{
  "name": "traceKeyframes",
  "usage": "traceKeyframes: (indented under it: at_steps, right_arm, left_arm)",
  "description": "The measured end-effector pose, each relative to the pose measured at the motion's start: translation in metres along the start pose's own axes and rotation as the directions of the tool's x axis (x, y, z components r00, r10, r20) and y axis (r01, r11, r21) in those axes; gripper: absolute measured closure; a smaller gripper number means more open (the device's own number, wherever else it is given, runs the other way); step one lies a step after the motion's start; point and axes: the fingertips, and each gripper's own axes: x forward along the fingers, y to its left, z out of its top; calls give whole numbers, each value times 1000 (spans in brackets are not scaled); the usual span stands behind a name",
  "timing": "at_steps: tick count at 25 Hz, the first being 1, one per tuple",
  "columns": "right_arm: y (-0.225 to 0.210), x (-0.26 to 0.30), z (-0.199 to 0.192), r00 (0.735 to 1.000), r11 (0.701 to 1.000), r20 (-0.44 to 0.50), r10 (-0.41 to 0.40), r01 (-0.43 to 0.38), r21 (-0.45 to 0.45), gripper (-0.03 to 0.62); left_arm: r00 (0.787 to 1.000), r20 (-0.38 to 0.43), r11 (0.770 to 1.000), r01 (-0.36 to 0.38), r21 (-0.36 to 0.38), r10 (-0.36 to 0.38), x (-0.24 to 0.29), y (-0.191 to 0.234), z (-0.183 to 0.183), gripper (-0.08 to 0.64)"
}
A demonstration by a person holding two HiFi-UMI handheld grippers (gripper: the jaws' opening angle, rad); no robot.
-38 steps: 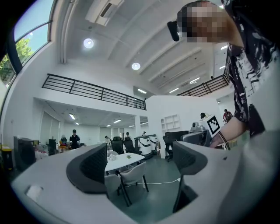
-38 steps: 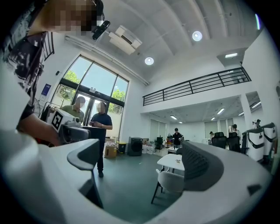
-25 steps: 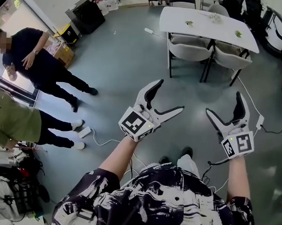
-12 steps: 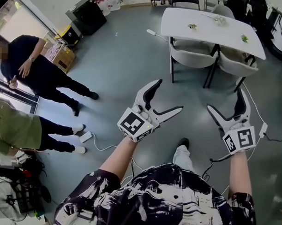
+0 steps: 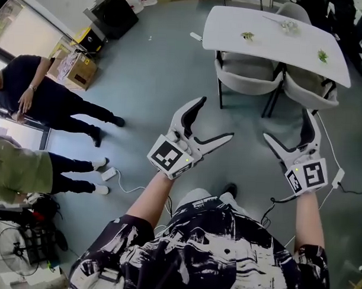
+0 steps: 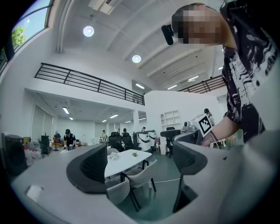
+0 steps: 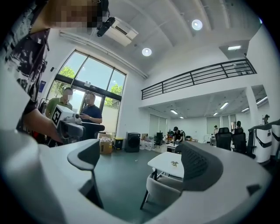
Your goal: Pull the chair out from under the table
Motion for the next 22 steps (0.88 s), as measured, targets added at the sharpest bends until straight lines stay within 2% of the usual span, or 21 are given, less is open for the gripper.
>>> traceKeyframes:
  at_steps: [8, 15, 22]
  right_arm:
    - [-25, 47, -33, 999, 1000, -52, 6, -5, 18, 61]
    - [-52, 92, -49, 992, 999, -121, -45, 44, -13, 61]
    - [-64, 132, -39, 986, 996, -143, -86, 80, -48, 61]
  left_arm:
    - [998, -44, 999, 36, -14, -36, 35, 46, -28, 115]
    - [996, -30, 996, 80, -42, -81, 61, 105, -44, 115]
    - [992, -28, 992, 127, 10, -127, 82, 167, -38, 115]
